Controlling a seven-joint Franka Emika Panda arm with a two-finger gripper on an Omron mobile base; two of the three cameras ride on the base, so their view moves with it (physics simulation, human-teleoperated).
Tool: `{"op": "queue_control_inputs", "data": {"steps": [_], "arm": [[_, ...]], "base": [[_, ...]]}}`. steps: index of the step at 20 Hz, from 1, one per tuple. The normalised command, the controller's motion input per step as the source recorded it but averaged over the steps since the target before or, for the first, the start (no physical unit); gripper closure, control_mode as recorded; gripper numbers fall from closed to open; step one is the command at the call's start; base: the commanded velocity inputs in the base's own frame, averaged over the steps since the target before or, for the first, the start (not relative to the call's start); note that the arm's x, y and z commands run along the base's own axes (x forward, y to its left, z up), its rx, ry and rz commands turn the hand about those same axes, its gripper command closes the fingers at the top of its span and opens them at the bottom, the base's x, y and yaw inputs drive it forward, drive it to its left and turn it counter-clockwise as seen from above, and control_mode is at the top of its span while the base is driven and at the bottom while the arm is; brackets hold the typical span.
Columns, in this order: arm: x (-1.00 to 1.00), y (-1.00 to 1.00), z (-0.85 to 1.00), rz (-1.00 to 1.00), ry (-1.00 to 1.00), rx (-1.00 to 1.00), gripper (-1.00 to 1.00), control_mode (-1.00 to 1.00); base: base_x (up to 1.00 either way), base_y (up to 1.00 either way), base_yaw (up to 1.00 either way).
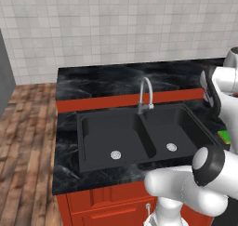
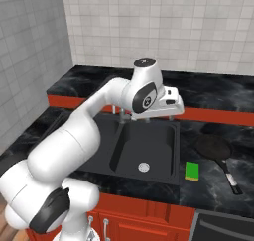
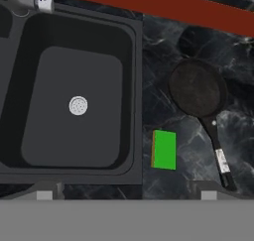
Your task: Pick the pan and sponge and place them into the sink. Then turn on the water.
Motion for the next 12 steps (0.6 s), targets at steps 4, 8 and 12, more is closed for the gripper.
{"op": "queue_control_inputs", "data": {"steps": [4,8,12], "arm": [[0.00,-0.40,-0.12,0.00,0.00,0.00,-1.00,-1.00],[0.00,-0.38,-0.17,0.00,0.00,-0.01,-1.00,-1.00],[0.00,-0.36,-0.21,0.00,0.00,0.00,-1.00,-1.00]], "base": [[0.00,0.00,0.00],[0.00,0.00,0.00],[0.00,0.00,0.00]]}}
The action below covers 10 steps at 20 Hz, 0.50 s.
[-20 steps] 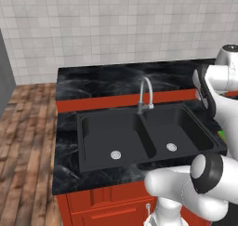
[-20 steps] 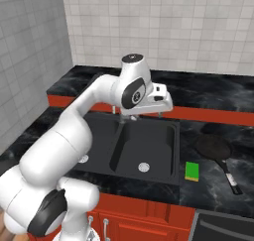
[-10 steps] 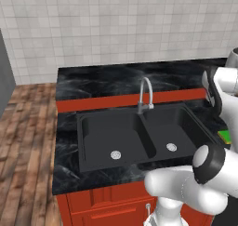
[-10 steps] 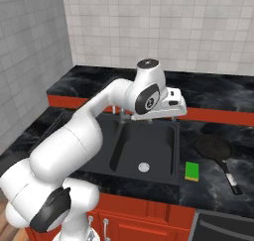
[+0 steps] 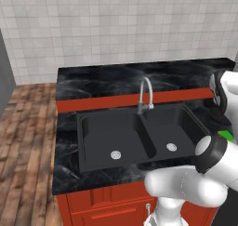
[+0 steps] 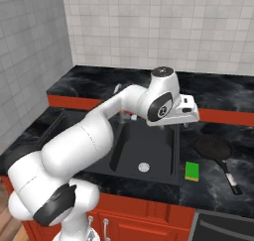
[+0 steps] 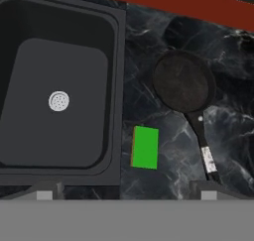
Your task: Pick the pan and sponge and place them into the sink. Then turn on the water.
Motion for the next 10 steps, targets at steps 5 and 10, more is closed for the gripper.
{"op": "queue_control_inputs", "data": {"steps": [5,10], "arm": [[0.00,-0.36,-0.22,0.00,0.00,0.00,-1.00,-1.00],[0.00,-0.37,-0.22,0.00,0.00,0.00,-1.00,-1.00]], "base": [[0.00,0.00,0.00],[0.00,0.00,0.00]]}}
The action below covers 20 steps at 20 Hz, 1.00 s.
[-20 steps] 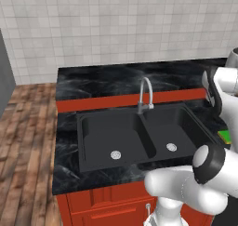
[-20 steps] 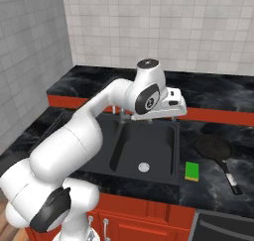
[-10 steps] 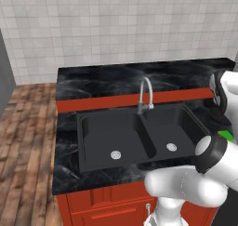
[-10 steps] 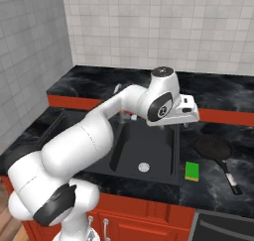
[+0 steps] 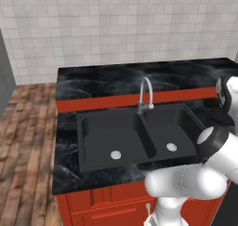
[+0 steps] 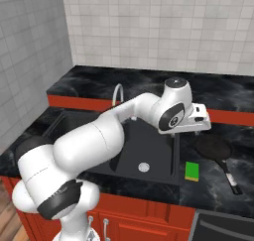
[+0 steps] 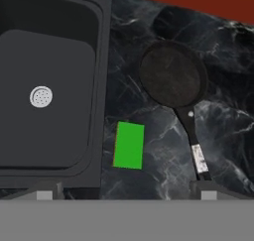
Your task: Pick the pan and sponge and place them into the sink. Then turn on the water.
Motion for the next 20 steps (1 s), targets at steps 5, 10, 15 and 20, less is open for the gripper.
{"op": "queue_control_inputs", "data": {"steps": [5,10,15,20], "arm": [[0.00,-0.37,-0.24,0.00,0.00,0.00,-1.00,-1.00],[0.00,-0.38,-0.26,0.00,0.00,0.00,-1.00,-1.00],[0.00,-0.39,-0.29,0.00,0.00,0.00,-1.00,-1.00],[0.00,-0.36,-0.31,0.00,0.01,0.00,-1.00,-1.00]], "base": [[0.00,0.00,0.00],[0.00,0.00,0.00],[0.00,0.00,0.00],[0.00,0.00,0.00]]}}
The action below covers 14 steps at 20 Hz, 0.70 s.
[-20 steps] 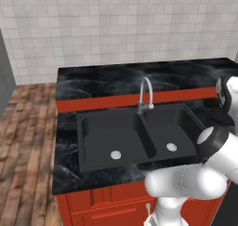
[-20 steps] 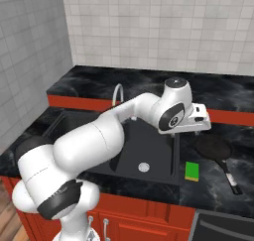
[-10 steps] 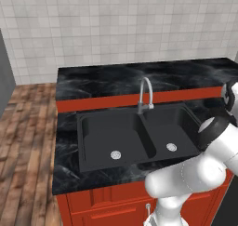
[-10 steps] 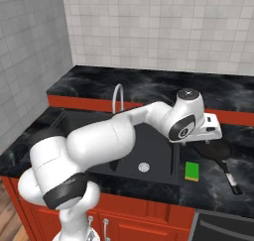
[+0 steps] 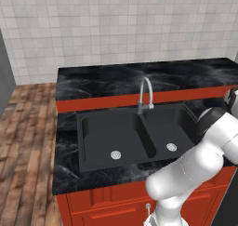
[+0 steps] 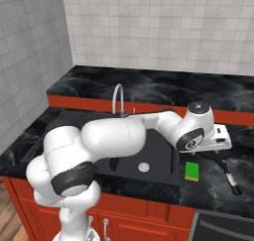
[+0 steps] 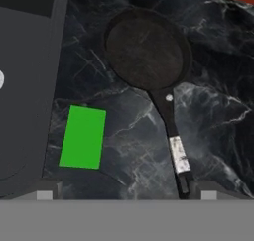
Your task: Pick the pan and sponge and place them into the sink. Then turn on the water.
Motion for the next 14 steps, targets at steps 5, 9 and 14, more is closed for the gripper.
{"op": "queue_control_inputs", "data": {"steps": [5,9,14], "arm": [[0.00,-0.32,-0.32,0.00,0.02,0.00,-1.00,-1.00],[0.00,-0.31,-0.29,0.00,0.02,0.00,-1.00,-1.00],[0.00,-0.31,-0.16,0.00,0.01,0.00,-1.00,-1.00]], "base": [[0.00,0.00,0.00],[0.00,0.00,0.00],[0.00,0.00,0.00]]}}
